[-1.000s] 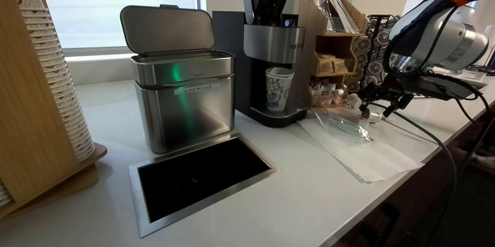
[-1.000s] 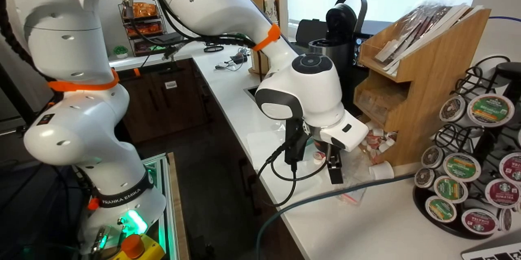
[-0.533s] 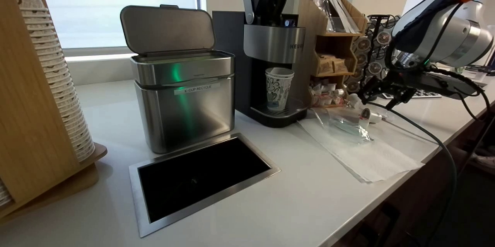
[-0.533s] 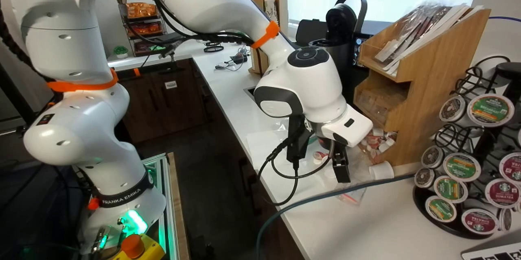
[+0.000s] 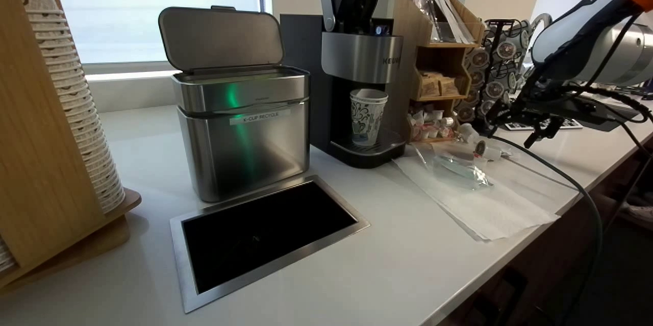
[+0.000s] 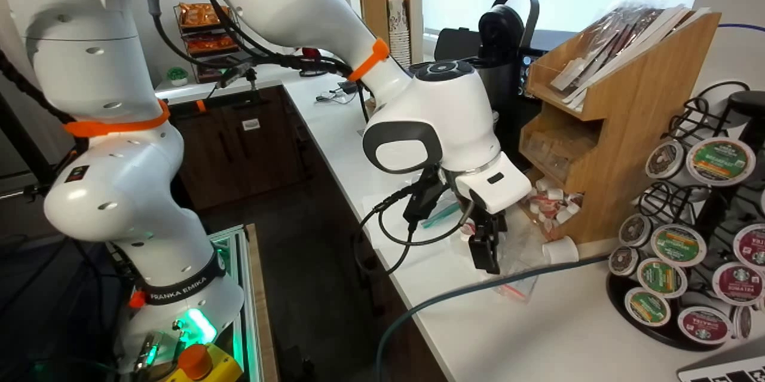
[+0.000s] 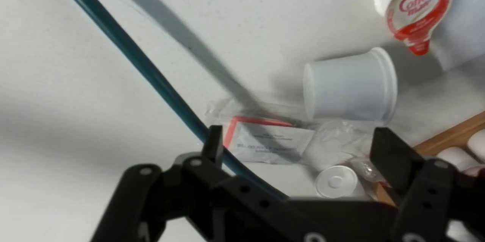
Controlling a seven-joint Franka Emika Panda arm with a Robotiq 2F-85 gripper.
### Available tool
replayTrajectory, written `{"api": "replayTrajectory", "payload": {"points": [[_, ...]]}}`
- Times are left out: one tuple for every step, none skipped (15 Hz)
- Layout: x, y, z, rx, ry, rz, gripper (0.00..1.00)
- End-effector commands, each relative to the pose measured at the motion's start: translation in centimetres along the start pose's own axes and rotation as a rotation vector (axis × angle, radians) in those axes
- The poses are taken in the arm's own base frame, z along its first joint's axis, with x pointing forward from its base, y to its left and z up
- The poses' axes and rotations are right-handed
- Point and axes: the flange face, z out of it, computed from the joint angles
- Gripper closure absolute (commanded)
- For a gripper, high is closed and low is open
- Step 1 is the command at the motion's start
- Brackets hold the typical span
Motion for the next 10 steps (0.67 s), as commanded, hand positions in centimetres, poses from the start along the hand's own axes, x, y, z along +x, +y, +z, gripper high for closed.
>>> {"api": "replayTrajectory", "payload": {"points": [[-0.4,-0.4,-0.2,-0.060,-0.017,0.153,0.00],[-0.4,-1.0,-0.6,-0.062,-0.018,0.200,0.00],[-0.7,-1.9,-1.3,-0.063,-0.025,0.239,0.00],[-0.7,-2.5,-1.8,-0.062,-0.029,0.278,0.00],[-0.8,-3.4,-2.2,-0.068,-0.039,0.313,0.00],[-0.8,-4.2,-2.4,-0.069,-0.044,0.339,0.00],[-0.9,-5.1,-2.6,-0.074,-0.054,0.365,0.00],[-1.0,-5.9,-2.8,-0.079,-0.066,0.395,0.00],[-1.0,-6.5,-2.9,-0.086,-0.074,0.428,0.00],[-0.9,-7.0,-2.9,-0.092,-0.083,0.463,0.00]]}}
